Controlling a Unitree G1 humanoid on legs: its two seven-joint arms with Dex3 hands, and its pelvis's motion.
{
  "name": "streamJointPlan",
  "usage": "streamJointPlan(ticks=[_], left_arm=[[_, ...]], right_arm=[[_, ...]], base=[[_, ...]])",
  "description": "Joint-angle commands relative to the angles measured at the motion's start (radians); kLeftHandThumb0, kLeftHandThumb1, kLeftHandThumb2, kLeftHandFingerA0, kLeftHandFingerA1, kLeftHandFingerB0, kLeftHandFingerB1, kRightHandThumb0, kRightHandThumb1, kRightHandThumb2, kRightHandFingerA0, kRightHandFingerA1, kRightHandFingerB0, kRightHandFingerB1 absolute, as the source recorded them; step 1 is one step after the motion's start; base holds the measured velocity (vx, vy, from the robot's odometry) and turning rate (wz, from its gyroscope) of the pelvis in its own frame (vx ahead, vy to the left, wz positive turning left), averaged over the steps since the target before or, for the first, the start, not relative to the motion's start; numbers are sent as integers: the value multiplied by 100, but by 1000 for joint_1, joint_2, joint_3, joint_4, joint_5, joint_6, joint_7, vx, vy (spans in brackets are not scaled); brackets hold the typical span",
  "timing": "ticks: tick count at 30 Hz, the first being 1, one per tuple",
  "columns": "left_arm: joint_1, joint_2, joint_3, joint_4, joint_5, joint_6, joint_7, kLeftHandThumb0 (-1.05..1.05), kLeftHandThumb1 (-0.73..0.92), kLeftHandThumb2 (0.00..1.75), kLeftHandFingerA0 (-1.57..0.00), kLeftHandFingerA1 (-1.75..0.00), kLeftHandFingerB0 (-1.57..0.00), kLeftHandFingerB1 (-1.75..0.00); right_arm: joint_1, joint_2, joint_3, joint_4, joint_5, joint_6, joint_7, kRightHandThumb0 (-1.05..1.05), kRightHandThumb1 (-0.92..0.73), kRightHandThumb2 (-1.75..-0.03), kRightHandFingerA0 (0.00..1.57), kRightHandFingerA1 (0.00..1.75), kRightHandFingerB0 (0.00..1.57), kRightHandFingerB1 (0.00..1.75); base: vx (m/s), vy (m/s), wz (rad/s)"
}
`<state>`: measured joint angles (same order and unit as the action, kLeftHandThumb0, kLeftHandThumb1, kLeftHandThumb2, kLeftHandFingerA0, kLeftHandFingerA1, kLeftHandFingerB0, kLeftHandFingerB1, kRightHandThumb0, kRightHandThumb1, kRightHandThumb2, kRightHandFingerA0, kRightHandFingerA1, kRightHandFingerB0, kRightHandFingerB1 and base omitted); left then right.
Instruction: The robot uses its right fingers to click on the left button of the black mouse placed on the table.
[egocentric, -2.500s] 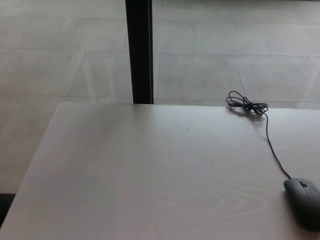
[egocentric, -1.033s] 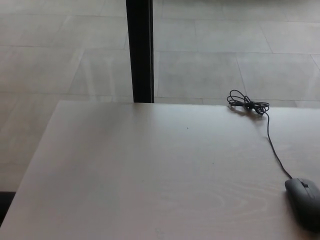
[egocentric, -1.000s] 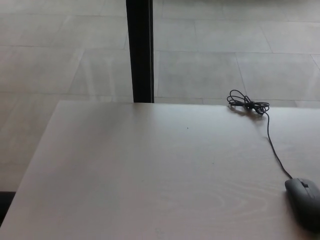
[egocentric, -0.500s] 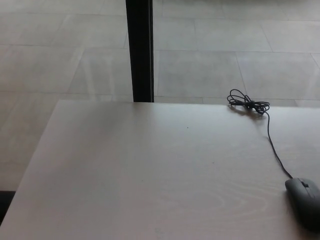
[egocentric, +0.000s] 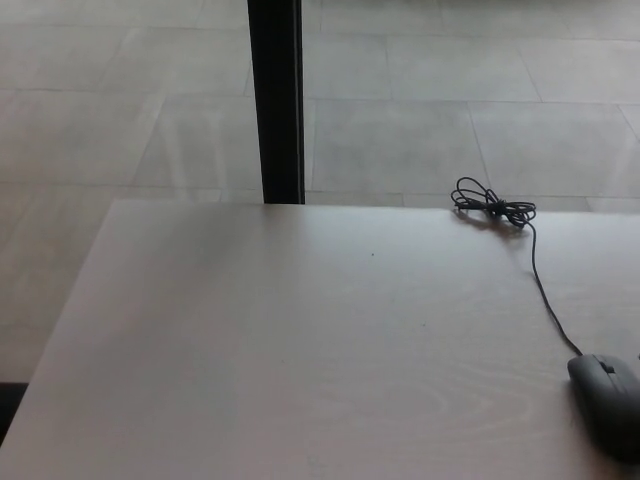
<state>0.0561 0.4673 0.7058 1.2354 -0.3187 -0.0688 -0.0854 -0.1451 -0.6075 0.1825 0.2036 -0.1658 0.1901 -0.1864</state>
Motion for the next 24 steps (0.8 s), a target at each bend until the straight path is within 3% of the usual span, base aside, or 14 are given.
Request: streamJointPlan(ticks=[1,2,3,4,5,11,12,16,17,18,19,23,24], left_arm=[[9,21,-18,-3,-1,-26,25,-61,77,63,-73,-65,-54,-46],[7,16,12,-4,-37,-22,-11,-61,76,62,-59,-66,-50,-48],[0,20,10,8,-32,-13,13,-62,75,62,-65,-63,-51,-46],[-1,23,2,14,-23,-14,15,-63,74,62,-70,-63,-52,-46],[-1,23,-2,14,-19,-16,17,-63,75,63,-69,-64,-52,-46],[6,18,-9,6,-19,-32,-1,-63,75,63,-74,-67,-57,-47],[9,18,-11,2,-17,-37,-3,-63,77,62,-73,-66,-54,-47],[7,17,-12,0,-18,-33,-1,-61,77,64,-68,-63,-51,-46],[5,20,-16,6,-12,-35,2,-62,77,63,-68,-61,-52,-46],[6,20,-22,2,-8,-34,-1,-62,78,62,-66,-61,-51,-46],[5,19,-16,1,-14,-31,3,-61,76,63,-70,-63,-54,-47],[4,19,-22,-9,-10,-28,5,-60,79,64,-67,-62,-49,-44],[-2,19,-10,1,-22,-26,4,-59,78,63,-66,-62,-50,-45]], right_arm=[[-96,-125,219,84,-432,-153,-79,-93,-81,-83,34,46,27,36],[-116,-122,254,96,-462,-147,-74,-94,-79,-84,33,46,25,37],[-125,-123,269,94,-470,-137,-59,-88,-91,-72,31,41,26,32],[-140,-119,287,111,-487,-161,-85,-93,-79,-81,34,45,27,36],[-146,-120,296,109,-495,-154,-84,-87,-92,-69,33,42,28,32],[-206,-105,369,147,-564,-143,-137,-88,-92,-69,40,42,32,32],[-213,-101,378,148,-571,-136,-136,-94,-77,-86,37,48,28,38],[-224,-96,397,128,-576,-116,-119,-94,-78,-86,35,49,27,38],[-224,-92,398,133,-571,-122,-129,-88,-92,-70,38,44,32,32],[-221,-89,407,140,-573,-128,-140,-95,-80,-86,35,49,27,37],[-219,-89,411,149,-575,-134,-152,-95,-81,-87,35,50,27,37],[-208,-94,420,157,-573,-145,-156,-92,-80,-82,37,48,30,36],[-202,-98,422,160,-568,-150,-147,-86,-92,-71,37,45,32,32]], base=[[0,0,0],[0,0,0],[0,0,0],[0,0,0],[0,0,0],[0,0,0],[0,0,0],[0,0,0],[0,0,0],[0,0,0],[0,0,0],[0,0,0],[0,0,0]])
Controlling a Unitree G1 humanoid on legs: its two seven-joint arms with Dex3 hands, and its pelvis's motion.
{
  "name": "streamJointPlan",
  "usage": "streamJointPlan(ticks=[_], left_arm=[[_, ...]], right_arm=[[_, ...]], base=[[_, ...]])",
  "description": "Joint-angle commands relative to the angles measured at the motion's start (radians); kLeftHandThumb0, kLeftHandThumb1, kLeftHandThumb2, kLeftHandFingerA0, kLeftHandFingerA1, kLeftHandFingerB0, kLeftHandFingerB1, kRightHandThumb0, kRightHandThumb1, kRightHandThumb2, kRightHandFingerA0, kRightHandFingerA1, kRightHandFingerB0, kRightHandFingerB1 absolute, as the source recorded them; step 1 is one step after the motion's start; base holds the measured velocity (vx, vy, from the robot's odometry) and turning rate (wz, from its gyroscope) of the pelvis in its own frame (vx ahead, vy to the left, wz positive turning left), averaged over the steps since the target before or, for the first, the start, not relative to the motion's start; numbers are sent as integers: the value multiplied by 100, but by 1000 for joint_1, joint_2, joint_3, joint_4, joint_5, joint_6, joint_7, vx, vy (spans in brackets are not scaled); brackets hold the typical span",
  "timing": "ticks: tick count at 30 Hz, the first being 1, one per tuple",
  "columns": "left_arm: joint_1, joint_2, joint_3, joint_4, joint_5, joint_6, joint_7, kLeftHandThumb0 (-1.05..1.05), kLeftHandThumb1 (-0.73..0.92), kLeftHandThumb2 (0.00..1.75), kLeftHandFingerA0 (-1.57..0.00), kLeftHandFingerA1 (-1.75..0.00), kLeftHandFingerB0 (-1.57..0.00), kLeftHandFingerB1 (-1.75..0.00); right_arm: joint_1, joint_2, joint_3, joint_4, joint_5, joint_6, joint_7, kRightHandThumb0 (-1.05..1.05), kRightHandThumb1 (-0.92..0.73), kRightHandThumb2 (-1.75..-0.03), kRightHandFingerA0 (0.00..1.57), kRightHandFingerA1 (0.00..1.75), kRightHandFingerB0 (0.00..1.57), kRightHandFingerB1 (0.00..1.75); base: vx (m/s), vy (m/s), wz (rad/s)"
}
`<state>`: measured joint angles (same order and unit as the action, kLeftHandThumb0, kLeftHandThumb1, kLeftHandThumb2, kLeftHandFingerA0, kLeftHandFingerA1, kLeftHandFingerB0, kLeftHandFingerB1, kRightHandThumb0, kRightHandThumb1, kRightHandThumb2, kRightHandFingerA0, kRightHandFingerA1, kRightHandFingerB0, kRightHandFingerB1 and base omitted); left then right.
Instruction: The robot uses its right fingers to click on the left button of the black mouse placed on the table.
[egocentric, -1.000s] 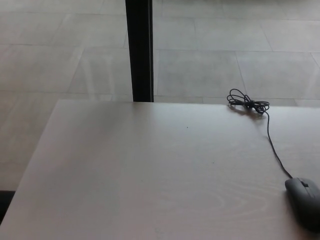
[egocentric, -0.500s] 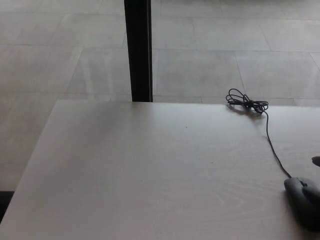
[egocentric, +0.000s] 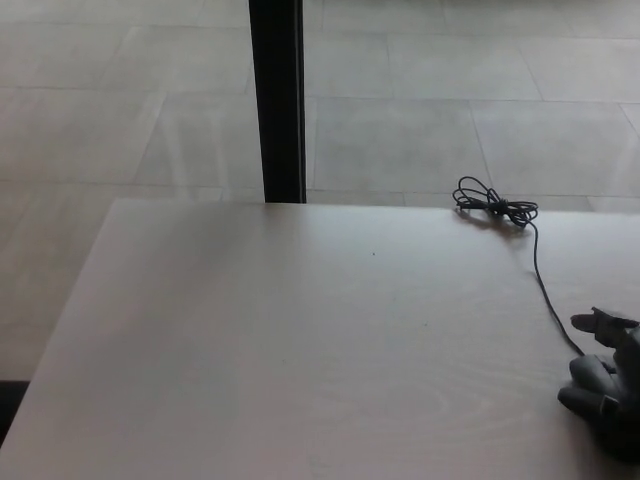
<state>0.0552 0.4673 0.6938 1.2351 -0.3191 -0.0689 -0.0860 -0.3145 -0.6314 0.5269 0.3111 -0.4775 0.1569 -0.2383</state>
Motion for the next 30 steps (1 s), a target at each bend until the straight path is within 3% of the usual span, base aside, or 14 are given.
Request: streamJointPlan(ticks=[1,5,6,8,9,13,15,20,21,22,25,27,28,30], left_arm=[[-2,19,6,4,-25,-27,3,-59,79,64,-58,-58,-49,-45],[-3,21,-2,3,-17,-32,8,-61,79,64,-67,-63,-52,-47],[-4,23,-1,-1,-19,-21,7,-60,79,64,-68,-61,-50,-46],[-4,23,-5,2,-14,-25,10,-62,79,64,-71,-63,-50,-45],[-1,23,-8,2,-12,-30,4,-61,79,63,-70,-63,-50,-45],[0,18,0,3,-23,-31,-4,-61,79,64,-66,-62,-51,-46],[-1,19,-7,3,-17,-31,3,-60,79,64,-68,-60,-50,-45],[7,18,-3,0,-29,-34,-23,-63,81,65,-63,-60,-46,-44],[2,17,6,7,-40,-31,-20,-63,62,98,-62,-70,-41,-56],[5,19,-14,14,-16,-46,-8,-64,81,65,-66,-60,-47,-43],[2,14,-1,10,-40,-50,-14,-61,81,64,-54,-59,-47,-45],[0,20,-20,2,-21,-27,17,-63,80,64,-68,-59,-50,-43],[0,19,-18,5,-25,-30,14,-62,80,64,-70,-60,-51,-44],[1,17,-16,6,-29,-40,7,-63,80,64,-67,-61,-50,-44]], right_arm=[[-28,-80,84,53,-264,-111,-90,-94,-79,-91,33,49,24,39],[-16,-83,85,57,-269,-103,-88,-93,-79,-87,35,50,26,37],[-15,-83,88,69,-277,-106,-101,-87,-92,-72,38,47,30,33],[-13,-84,93,86,-287,-107,-103,-93,-80,-89,33,51,26,38],[-14,-85,95,92,-296,-111,-106,-86,-92,-74,36,48,31,34],[-4,-75,86,103,-293,-119,-100,-90,-80,-82,33,52,29,36],[-2,-70,80,114,-304,-132,-110,-84,-92,-69,35,49,32,32],[-7,-59,66,120,-313,-142,-81,-86,-92,-74,29,52,27,34],[-6,-55,57,124,-315,-151,-92,-92,-81,-84,32,55,28,38],[-7,-51,53,132,-323,-153,-100,-92,-81,-84,31,56,27,38],[-13,-45,46,145,-330,-168,-88,-92,-83,-84,28,57,24,39],[-15,-40,43,150,-341,-173,-88,-87,-92,-73,29,54,27,37],[-18,-38,42,152,-342,-178,-81,-93,-81,-85,28,57,23,40],[-2,-32,30,129,-328,-174,-57,-87,-92,-72,28,53,27,36]], base=[[0,0,0],[0,0,0],[0,0,0],[0,0,0],[0,0,0],[0,0,0],[0,0,0],[0,0,0],[0,0,0],[0,0,0],[0,0,0],[0,0,0],[0,0,0],[0,0,0]])
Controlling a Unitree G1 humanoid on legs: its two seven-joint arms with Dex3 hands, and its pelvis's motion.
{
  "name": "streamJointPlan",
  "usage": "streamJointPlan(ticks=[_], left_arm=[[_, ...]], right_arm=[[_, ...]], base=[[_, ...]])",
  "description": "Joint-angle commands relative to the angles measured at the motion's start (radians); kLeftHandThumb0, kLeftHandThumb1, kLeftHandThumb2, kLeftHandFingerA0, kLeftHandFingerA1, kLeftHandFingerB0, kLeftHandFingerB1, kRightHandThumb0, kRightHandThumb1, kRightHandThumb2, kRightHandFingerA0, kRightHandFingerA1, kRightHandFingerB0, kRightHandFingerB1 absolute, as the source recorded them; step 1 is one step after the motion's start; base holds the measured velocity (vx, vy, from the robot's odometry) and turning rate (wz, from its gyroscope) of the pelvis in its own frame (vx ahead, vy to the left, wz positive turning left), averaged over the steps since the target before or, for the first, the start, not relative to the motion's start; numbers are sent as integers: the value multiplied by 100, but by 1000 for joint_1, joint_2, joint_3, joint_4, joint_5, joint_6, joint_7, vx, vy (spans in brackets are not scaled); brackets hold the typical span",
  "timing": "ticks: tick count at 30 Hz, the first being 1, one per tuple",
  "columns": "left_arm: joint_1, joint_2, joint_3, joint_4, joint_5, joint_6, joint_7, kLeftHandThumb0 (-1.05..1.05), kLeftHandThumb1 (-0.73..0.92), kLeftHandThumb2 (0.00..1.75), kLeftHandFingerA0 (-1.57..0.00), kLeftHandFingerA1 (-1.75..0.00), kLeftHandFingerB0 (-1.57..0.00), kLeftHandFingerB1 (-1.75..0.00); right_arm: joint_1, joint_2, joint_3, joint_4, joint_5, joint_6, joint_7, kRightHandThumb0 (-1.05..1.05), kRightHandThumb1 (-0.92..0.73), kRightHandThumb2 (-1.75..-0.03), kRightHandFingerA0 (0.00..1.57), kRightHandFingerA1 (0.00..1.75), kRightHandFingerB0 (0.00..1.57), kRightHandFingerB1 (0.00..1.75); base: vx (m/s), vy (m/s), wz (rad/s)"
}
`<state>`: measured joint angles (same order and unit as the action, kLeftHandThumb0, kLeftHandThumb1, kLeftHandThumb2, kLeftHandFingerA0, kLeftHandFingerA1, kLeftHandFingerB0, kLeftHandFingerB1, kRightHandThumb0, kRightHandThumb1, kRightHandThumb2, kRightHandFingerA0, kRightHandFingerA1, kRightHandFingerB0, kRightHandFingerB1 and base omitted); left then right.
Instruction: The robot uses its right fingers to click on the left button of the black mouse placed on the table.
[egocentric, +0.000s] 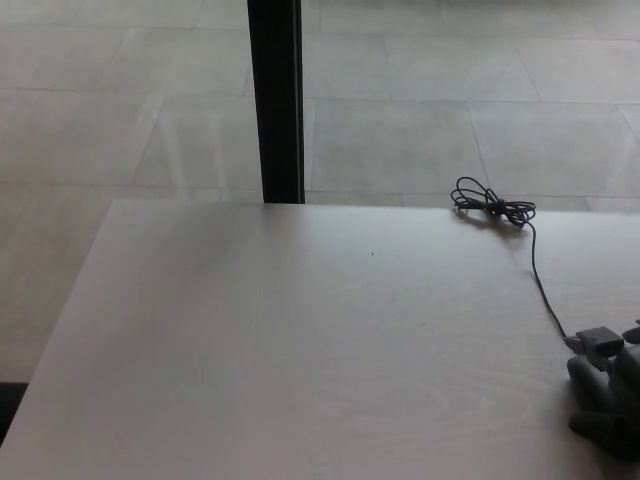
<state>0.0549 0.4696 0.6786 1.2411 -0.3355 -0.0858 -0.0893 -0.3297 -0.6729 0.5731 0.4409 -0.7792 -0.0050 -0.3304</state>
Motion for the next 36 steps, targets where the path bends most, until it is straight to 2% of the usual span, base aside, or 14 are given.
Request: streamJointPlan(ticks=[1,7,10,11,14,15,20,23,24,25,26,27,29,36], left_arm=[[1,13,-1,0,-13,-24,11,-63,80,64,-67,-61,-50,-44],[8,9,11,-1,-29,-33,-7,-63,82,64,-61,-61,-48,-45],[7,12,6,2,-24,-29,-3,-64,82,64,-62,-60,-49,-45],[10,10,11,-1,-30,-37,-13,-66,82,64,-62,-60,-45,-44],[10,14,9,-5,-28,-30,-13,-66,82,65,-64,-59,-46,-43],[12,16,-2,-4,-15,-34,-6,-67,83,65,-66,-57,-47,-43],[-8,20,-9,-3,-11,-10,43,-66,83,65,-73,-58,-53,-43],[-4,15,9,-4,-34,-26,10,-65,81,64,-63,-57,-47,-43],[-12,16,20,-1,-44,-18,21,-66,80,65,-67,-61,-48,-44],[-11,16,14,-2,-36,-25,24,-65,82,64,-69,-61,-48,-44],[-12,17,12,2,-32,-27,24,-65,64,101,-68,-71,-43,-57],[-14,20,16,7,-36,-26,18,-65,82,64,-63,-61,-49,-45],[-17,21,28,7,-51,-24,3,-63,81,64,-60,-60,-49,-46],[-7,33,-7,3,-21,-14,20,-68,83,66,-72,-61,-50,-43]], right_arm=[[14,9,-19,-2,-29,-13,37,-87,-92,-72,28,53,27,36],[34,41,-61,32,0,-14,62,-91,-84,-81,27,55,25,38],[55,78,-134,55,79,-5,88,-86,-92,-70,29,52,32,31],[60,82,-146,69,84,-11,86,-87,-78,-117,28,58,27,46],[57,97,-160,112,78,-37,70,-86,-77,-117,31,60,27,46],[60,99,-166,101,79,-32,82,-85,-92,-68,31,53,37,32],[72,123,-240,80,165,-24,177,-85,-90,-68,29,60,38,32],[76,128,-253,112,166,-41,178,-86,-91,-68,32,64,40,33],[75,127,-252,114,160,-42,180,-88,-75,-117,34,67,31,46],[73,122,-244,119,145,-47,176,-89,-77,-117,26,63,35,48],[71,115,-236,124,132,-52,175,-88,-77,-118,26,62,35,49],[70,104,-222,125,112,-58,174,-91,-78,-81,23,60,37,39],[67,90,-199,123,75,-59,163,-86,-92,-69,27,59,38,34],[59,45,-138,90,1,-74,121,-88,-92,-71,25,57,35,36]], base=[[0,0,0],[0,0,0],[0,0,0],[0,0,0],[0,0,0],[0,0,0],[0,0,0],[0,0,0],[0,0,0],[0,0,0],[0,0,0],[0,0,0],[0,0,0],[0,0,0]])
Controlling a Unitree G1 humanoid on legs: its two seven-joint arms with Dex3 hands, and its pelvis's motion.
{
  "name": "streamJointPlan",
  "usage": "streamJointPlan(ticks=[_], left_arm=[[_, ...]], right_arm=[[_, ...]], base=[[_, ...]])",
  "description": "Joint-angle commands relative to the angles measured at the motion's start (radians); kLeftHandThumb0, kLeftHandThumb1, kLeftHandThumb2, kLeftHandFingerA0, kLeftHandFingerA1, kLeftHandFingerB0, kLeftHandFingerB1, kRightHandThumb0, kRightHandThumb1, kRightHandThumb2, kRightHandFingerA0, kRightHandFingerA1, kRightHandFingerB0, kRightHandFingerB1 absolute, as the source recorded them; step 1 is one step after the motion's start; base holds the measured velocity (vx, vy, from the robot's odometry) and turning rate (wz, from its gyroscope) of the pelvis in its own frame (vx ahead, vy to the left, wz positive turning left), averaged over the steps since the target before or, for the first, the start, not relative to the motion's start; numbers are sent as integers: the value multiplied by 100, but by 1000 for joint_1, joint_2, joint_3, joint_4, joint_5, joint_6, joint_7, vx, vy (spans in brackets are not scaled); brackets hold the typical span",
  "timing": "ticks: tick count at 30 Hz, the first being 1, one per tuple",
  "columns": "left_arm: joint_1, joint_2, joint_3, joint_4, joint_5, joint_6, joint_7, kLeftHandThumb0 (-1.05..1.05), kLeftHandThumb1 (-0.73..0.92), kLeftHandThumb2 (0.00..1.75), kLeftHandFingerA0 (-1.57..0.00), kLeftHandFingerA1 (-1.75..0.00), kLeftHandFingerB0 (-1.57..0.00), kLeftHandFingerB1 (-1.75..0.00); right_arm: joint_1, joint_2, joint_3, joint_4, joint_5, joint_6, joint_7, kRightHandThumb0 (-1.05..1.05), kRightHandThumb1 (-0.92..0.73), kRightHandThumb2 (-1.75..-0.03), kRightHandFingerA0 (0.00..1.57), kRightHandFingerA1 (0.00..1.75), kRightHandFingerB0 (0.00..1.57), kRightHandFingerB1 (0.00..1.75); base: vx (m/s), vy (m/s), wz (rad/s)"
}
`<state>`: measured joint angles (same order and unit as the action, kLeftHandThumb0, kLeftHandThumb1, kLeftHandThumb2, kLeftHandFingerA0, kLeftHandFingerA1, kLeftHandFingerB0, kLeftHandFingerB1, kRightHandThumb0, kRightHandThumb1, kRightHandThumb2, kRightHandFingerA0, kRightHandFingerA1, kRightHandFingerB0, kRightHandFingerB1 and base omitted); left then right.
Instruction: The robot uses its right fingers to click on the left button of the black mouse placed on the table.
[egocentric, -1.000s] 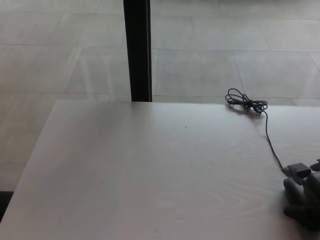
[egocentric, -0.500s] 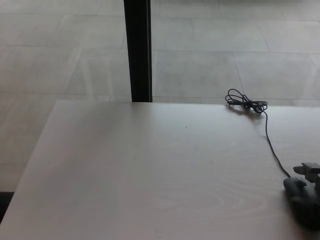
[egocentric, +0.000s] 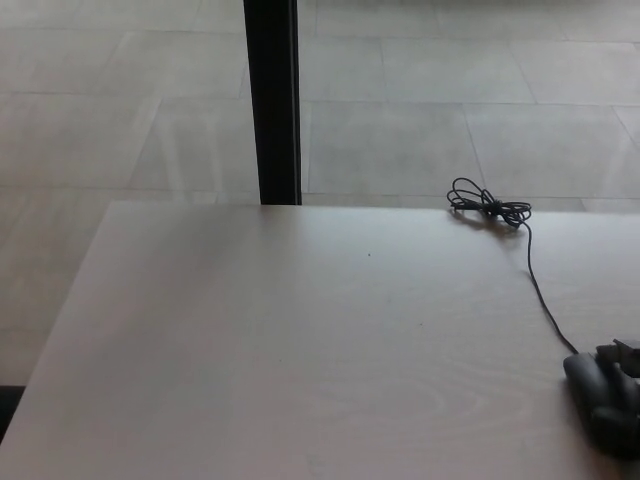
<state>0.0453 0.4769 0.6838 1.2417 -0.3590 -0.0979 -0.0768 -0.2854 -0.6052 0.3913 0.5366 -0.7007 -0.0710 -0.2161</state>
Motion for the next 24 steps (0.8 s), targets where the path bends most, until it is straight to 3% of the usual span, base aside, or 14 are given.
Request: streamJointPlan(ticks=[1,3,4,5,6,7,8,13,14,15,19,20,23,24], left_arm=[[5,24,-11,0,-3,-8,0,-68,83,66,-72,-61,-50,-43],[-2,23,9,4,-27,3,0,-68,81,64,-76,-60,-51,-44],[-1,24,0,3,-16,0,8,-69,83,65,-77,-61,-51,-43],[-1,26,-7,5,-8,1,11,-69,83,65,-78,-61,-50,-42],[2,25,-4,3,-12,-5,-2,-68,84,65,-73,-63,-46,-43],[3,25,-3,3,-15,-9,-8,-68,84,65,-73,-63,-46,-43],[1,23,3,5,-20,-7,-4,-66,84,64,-73,-62,-49,-43],[0,25,1,12,-19,-6,1,-67,83,64,-74,-63,-52,-44],[5,25,-5,3,-13,-4,6,-67,64,102,-68,-69,-46,-57],[6,24,-3,1,-17,-2,3,-68,82,64,-73,-60,-49,-43],[7,23,-2,7,-18,-2,16,-67,81,64,-76,-60,-53,-44],[8,24,-3,4,-18,3,10,-68,81,65,-77,-63,-54,-44],[5,23,-4,3,-19,3,13,-67,83,65,-77,-64,-54,-44],[8,19,5,0,-30,-2,-3,-66,82,65,-71,-61,-50,-45]], right_arm=[[12,-27,52,-14,-92,0,4,-88,-92,-71,25,57,35,36],[6,-40,73,-33,-134,-5,-34,-89,-92,-73,28,54,37,36],[6,-46,83,-43,-148,0,-35,-89,-80,-121,25,59,30,48],[6,-50,92,-58,-157,12,-21,-89,-92,-75,22,52,32,35],[4,-54,99,-76,-168,19,-12,-90,-81,-121,21,57,26,47],[4,-55,102,-84,-172,23,-10,-90,-81,-121,21,57,26,47],[0,-51,106,-71,-178,16,-44,-88,-92,-73,26,51,35,35],[-11,-56,116,-97,-206,28,-42,-88,-92,-74,24,50,35,37],[-27,-60,115,-108,-212,24,-32,-90,-81,-121,22,57,26,48],[-29,-60,114,-109,-215,25,-36,-90,-92,-74,25,50,34,37],[-49,-53,112,-89,-235,16,-80,-94,-76,-96,30,57,31,43],[-61,-55,114,-105,-249,37,-49,-88,-92,-75,26,51,30,35],[-69,-53,107,-97,-250,20,-74,-94,-77,-95,28,53,32,41],[-72,-48,106,-89,-246,12,-82,-87,-92,-73,34,49,38,34]], base=[[0,0,0],[0,0,0],[0,0,0],[0,0,0],[0,0,0],[0,0,0],[0,0,0],[0,0,0],[0,0,0],[0,0,0],[0,0,0],[0,0,0],[0,0,0],[0,0,0]])
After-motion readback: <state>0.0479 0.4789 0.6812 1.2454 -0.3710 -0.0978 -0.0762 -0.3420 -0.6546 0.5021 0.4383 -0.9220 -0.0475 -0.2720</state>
